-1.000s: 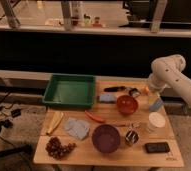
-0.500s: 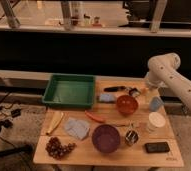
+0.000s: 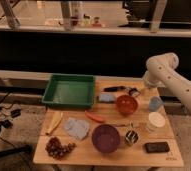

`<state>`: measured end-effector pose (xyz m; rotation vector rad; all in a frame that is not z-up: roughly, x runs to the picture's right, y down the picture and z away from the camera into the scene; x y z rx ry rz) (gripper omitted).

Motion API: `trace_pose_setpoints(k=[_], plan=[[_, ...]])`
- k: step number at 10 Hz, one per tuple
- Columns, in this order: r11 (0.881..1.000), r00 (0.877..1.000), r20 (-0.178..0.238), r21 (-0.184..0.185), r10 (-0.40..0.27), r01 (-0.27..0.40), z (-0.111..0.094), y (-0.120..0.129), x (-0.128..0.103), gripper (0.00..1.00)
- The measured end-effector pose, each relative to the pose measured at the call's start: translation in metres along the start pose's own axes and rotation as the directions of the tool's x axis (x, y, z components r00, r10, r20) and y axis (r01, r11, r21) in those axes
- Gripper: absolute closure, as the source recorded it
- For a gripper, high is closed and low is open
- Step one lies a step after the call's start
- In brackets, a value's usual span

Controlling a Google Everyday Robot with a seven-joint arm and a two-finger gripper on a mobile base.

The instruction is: Place apple in table surface

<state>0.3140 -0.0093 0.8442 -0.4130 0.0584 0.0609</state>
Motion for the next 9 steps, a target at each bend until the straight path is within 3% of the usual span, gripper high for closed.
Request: trace_pose_setpoints(k=[3, 6, 9], plan=[[1.0, 1.0, 0.006, 0.007, -0.029, 0.029, 0.015, -0.022, -0.011, 0.2], [1.0, 1.0, 0.003, 0.005, -0.026, 0.026, 0.034, -0.033, -0.007, 0.2], [0.999, 0.999, 0.007, 0.001, 0.033, -0.033, 0.049, -0.043, 0.012, 0.2]])
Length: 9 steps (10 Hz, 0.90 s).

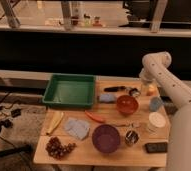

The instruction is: Place apple in table surface

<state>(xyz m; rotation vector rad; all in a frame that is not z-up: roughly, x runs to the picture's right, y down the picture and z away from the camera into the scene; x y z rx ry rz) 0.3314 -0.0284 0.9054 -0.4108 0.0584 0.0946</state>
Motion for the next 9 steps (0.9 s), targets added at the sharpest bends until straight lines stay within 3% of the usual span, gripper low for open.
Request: trace_pose_setpoints(k=[2, 5, 9], plan=[[0.999, 0.999, 0.006, -0.002, 0.046, -0.046, 0.007, -0.008, 0.014, 0.2], [0.991, 0.99, 0.058, -0.025, 0.131, -0.13, 0.016, -0.02, 0.026, 0.2], [0.983, 0.979, 0.086, -0.052, 0.182, -0.178, 0.034, -0.019, 0.032, 0.2]])
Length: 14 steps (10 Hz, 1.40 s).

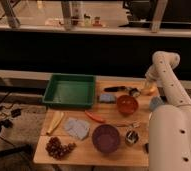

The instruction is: Place apple in table surface

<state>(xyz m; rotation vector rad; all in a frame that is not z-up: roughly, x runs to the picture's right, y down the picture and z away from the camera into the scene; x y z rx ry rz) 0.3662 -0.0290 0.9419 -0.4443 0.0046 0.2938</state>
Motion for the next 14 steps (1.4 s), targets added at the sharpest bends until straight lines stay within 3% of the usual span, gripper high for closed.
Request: trace_pose_setpoints(k=[6, 14], plan=[[1.0, 1.0, -0.009, 0.012, 0.019, -0.019, 0.011, 0.01, 0.018, 0.2], [0.999, 0.998, -0.012, 0.006, 0.054, -0.054, 0.033, 0.0, 0.023, 0.2]])
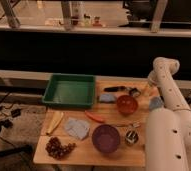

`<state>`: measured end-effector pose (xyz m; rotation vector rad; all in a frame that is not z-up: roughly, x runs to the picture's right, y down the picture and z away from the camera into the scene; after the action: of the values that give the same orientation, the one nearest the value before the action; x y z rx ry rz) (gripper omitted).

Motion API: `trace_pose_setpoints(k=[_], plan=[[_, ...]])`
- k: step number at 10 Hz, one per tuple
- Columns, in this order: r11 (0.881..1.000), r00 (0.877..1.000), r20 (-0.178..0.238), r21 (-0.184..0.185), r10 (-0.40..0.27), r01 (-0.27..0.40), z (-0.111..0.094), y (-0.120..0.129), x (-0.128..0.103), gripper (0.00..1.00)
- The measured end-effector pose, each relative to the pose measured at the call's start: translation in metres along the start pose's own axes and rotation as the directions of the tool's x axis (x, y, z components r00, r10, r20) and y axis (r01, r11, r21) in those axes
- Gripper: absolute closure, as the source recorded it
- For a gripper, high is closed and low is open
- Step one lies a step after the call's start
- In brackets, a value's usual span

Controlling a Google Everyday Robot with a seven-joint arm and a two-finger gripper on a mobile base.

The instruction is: Place apple in table surface

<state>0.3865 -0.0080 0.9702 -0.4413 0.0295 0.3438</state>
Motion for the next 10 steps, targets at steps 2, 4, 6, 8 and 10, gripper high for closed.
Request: trace_pose_setpoints(k=[2, 4, 6, 8, 10], plan=[[1.0, 1.0, -0.007, 0.009, 0.009, -0.009, 0.002, -0.002, 0.007, 0.2], [1.0, 1.0, -0.013, 0.015, 0.02, -0.019, 0.003, -0.003, 0.012, 0.2], [1.0, 1.0, -0.016, 0.012, 0.022, -0.022, 0.005, -0.002, 0.012, 0.2], [1.0, 1.0, -0.019, 0.007, 0.024, -0.023, 0.007, 0.0, 0.014, 0.2], [1.0, 0.999, -0.021, -0.001, 0.024, -0.024, 0.01, 0.003, 0.016, 0.2]])
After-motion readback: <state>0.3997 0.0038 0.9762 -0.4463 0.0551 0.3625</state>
